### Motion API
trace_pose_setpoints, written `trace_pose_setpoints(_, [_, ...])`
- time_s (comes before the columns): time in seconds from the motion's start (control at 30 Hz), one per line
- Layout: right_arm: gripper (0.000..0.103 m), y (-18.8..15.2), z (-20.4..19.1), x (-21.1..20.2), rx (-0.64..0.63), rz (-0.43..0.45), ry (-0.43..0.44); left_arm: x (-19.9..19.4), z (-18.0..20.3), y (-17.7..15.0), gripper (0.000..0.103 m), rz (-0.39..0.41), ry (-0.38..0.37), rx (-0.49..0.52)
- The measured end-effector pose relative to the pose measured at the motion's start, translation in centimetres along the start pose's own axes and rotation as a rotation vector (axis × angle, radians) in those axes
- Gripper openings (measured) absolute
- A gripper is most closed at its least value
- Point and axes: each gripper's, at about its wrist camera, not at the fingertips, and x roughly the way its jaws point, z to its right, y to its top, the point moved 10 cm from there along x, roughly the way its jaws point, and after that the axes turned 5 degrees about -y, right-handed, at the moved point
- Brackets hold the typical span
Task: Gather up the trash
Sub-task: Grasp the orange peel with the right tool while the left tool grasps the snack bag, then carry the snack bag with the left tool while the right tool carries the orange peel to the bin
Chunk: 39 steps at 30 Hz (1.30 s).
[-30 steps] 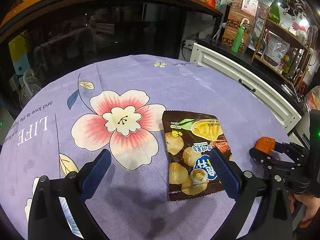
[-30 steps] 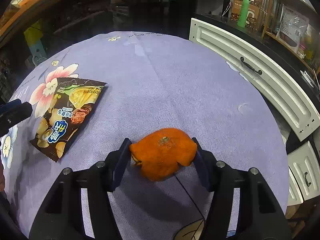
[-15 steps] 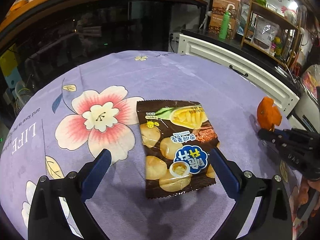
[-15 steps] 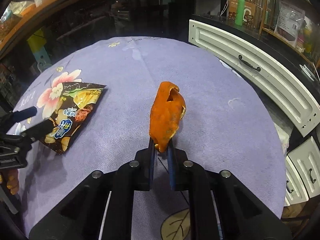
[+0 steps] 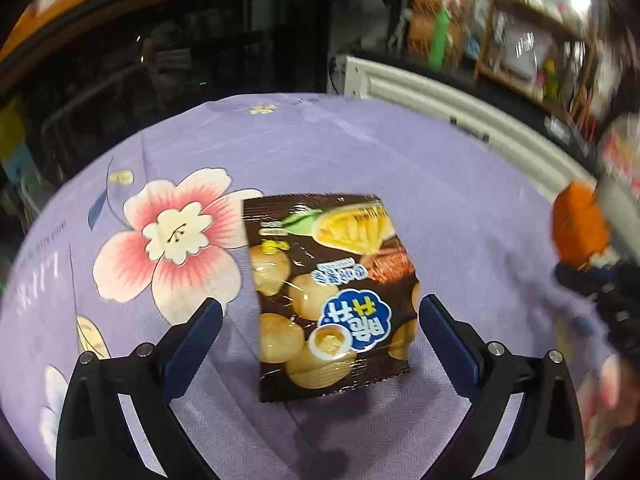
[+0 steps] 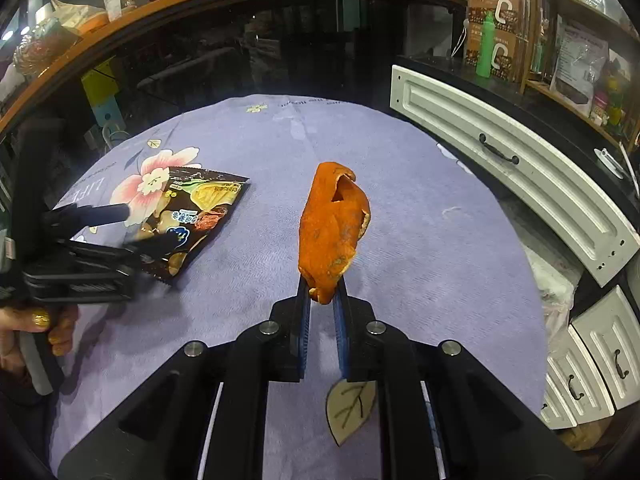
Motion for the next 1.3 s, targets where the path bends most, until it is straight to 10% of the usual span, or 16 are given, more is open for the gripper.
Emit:
trace_pose_setpoints(0.3, [0.012, -0.8, 0.7, -0.8, 0.014, -0.001, 0.007, 2.2, 1.2, -1.2, 0.097, -0.063, 0.063, 0.048])
trace_pose_setpoints(1.07, [0.012, -2.2, 1.9, -1.9, 0.062, 0.005, 0.021, -0.5, -0.2, -0.9, 0.028, 0.05, -0.009, -0.061])
trace_pose_setpoints(1.3, [0.012, -3.2, 2.3, -4.3, 0.076, 0.037, 0.027, -2.1, 0.5, -1.5, 0.026, 0.068, -0.042, -0.072])
